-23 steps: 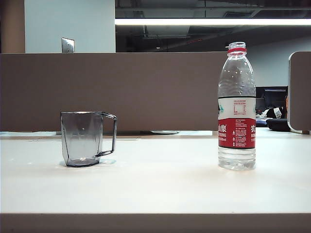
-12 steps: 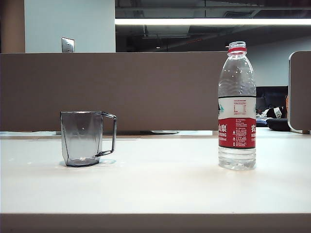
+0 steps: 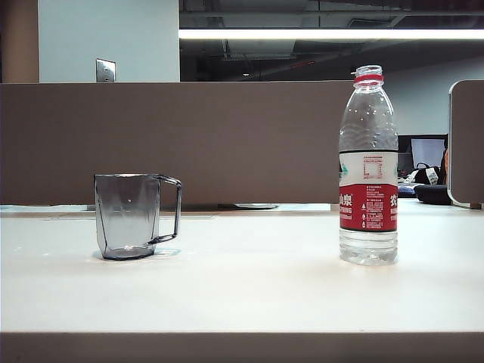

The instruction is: Pick up the mineral water bottle on the table and pour water into the mug until it's half full.

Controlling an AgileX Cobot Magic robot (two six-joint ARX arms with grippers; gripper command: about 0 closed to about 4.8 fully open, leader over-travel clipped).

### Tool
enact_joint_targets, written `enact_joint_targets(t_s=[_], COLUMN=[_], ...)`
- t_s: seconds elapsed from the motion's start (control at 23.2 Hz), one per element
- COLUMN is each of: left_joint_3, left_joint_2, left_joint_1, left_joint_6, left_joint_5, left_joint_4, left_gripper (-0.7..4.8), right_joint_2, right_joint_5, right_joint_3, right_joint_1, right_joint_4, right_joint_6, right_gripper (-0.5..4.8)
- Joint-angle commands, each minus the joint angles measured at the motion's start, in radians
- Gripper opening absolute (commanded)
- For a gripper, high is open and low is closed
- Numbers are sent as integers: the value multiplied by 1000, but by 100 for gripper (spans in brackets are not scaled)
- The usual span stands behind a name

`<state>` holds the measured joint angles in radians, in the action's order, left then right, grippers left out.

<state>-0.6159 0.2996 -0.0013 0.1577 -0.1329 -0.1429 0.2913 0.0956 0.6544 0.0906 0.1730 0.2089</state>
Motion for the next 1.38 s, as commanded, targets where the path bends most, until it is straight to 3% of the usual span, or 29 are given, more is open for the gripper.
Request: enact_joint_targets(t_s=[0.04,0.13,0.39,0.56,0.69,0.73,0.91,0.99,1.08,1.21,1.25,1.38], left_joint_3=[-74,-113,-129,-137,-165,-182,-258,-294,-343,-355,-355,-355], left_joint_2=[102,145,211,264,302,311,344,343,352,348,346,344], left_joint_1=[-28,-116,-275,-288,-300,-300,-301,-301,-301,-301,-301,-301], left_joint_6=[-46,-101,-101,-97,-100,-109,-125,-125,-125,-125,-125,-125], left_joint_5=[-100,-96,-43,-57,-82,-82,-96,-97,-127,-148,-155,-163], left_joint_4=[8,-14,-58,-92,-169,-212,-368,-402,-484,-515,-516,-507], left_gripper=[-5,-5,-5,-5,-5,-5,-5,-5,-5,-5,-5,-5], right_joint_2=[143,255,335,388,415,431,447,448,446,447,447,447], right_joint_5=[114,176,151,66,-6,-72,-131,-131,-130,-100,-93,-93], right_joint_3=[90,156,184,184,184,183,183,183,183,181,176,134], right_joint_1=[0,-4,-112,-259,-354,-389,-409,-409,-412,-414,-414,-415], right_joint_4=[-11,25,81,139,183,199,245,279,319,359,367,361], right_joint_6=[-4,-4,-100,-246,-262,-262,-262,-262,-262,-262,-262,-262], right_gripper=[-5,-5,-5,-5,-5,-5,-5,60,292,445,479,479])
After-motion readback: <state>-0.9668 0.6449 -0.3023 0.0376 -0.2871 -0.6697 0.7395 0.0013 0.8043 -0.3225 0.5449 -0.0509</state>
